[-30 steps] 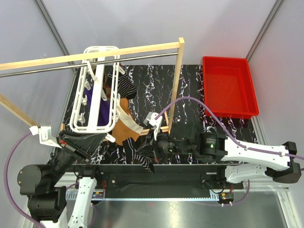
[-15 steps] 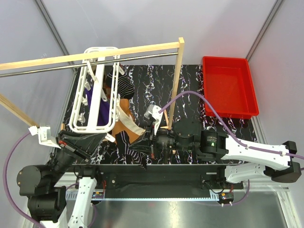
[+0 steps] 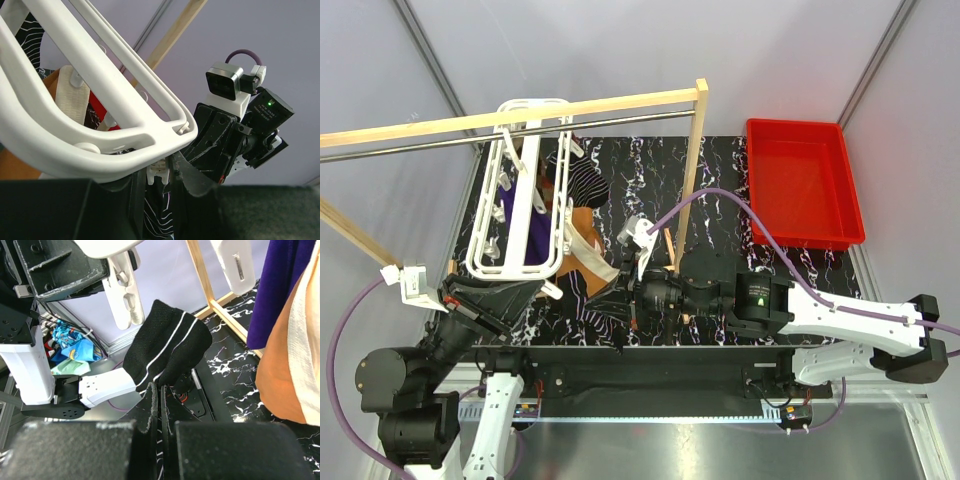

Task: Clip the socks to the hanger
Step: Clamp the sock onto the hanger.

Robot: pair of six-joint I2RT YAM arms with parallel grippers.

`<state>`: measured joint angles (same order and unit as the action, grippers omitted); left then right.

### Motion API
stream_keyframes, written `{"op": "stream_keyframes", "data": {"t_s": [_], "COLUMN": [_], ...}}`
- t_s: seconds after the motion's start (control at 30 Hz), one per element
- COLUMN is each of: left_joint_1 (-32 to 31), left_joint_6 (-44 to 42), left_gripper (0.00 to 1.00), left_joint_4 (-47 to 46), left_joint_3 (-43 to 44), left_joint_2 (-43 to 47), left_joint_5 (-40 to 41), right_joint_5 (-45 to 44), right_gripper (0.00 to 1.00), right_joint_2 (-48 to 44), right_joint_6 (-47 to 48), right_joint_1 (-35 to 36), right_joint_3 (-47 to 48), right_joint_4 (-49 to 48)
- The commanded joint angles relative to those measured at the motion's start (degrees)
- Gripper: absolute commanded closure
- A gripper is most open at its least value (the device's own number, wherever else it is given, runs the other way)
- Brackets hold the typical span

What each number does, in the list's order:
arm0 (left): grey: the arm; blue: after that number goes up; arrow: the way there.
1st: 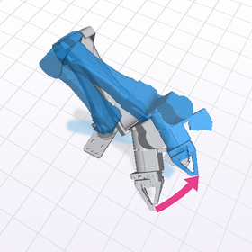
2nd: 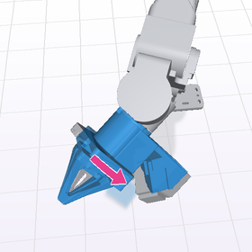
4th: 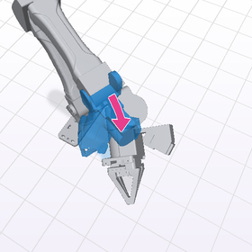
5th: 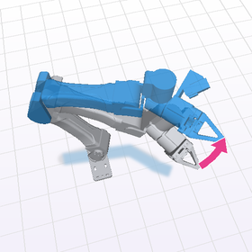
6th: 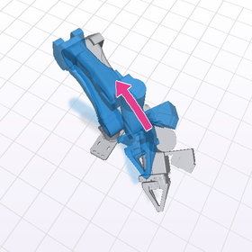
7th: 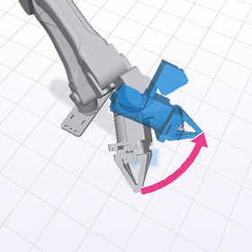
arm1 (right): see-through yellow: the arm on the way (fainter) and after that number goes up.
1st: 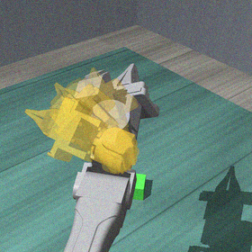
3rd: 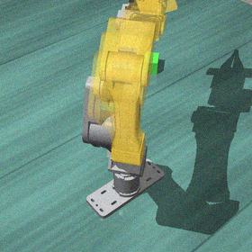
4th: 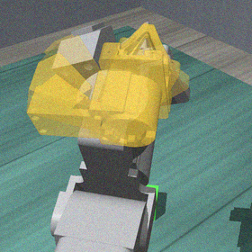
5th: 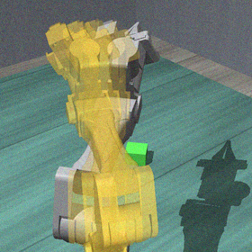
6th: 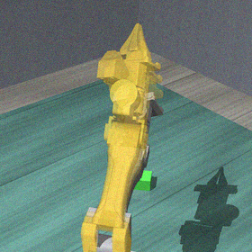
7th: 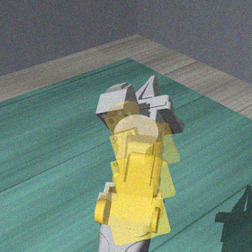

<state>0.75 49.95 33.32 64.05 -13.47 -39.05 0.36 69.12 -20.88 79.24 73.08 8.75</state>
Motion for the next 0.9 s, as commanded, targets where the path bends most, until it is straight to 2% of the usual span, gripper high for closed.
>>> {"op": "stream_keyframes", "data": {"t_s": [0.0,0.87], "left_joint_1": [0.04,0.04], "left_joint_6": [0.23,0.67], "left_gripper": [1.0,1.0], "left_joint_4": [-1.94,-2.03], "left_joint_3": [0.55,1.07], "left_joint_2": [-0.32,-0.24], "left_joint_5": [0.11,0.11], "right_joint_5": [-1.77,1.4], "right_gripper": [1.0,1.0], "right_joint_2": [-0.65,2.24], "right_joint_6": [-0.21,-1.7], "right_joint_1": [0.47,0.39], "right_joint_3": [2.51,3.21], "right_joint_4": [-2.95,-7.7]}}
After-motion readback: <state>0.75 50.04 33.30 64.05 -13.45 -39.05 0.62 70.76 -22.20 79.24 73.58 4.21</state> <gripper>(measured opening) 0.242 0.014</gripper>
